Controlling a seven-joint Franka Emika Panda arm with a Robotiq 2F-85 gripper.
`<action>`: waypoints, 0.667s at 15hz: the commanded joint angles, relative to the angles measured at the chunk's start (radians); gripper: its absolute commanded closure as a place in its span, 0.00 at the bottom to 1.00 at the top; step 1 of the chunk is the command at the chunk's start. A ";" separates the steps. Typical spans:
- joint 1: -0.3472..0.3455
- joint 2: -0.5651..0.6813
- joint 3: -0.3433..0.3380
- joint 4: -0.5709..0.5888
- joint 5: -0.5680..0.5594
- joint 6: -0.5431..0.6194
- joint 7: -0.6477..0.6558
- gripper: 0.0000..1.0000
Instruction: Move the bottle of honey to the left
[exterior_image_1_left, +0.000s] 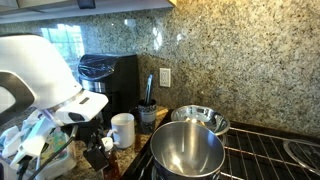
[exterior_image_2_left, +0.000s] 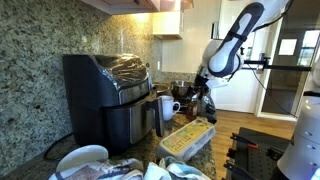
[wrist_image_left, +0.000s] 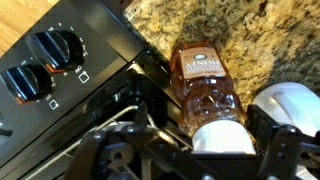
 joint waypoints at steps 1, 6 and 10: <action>-0.015 0.000 0.011 -0.006 -0.045 0.016 0.047 0.11; -0.007 -0.002 0.013 -0.006 -0.043 0.017 0.039 0.56; -0.008 -0.003 0.013 -0.009 -0.045 0.020 0.039 0.64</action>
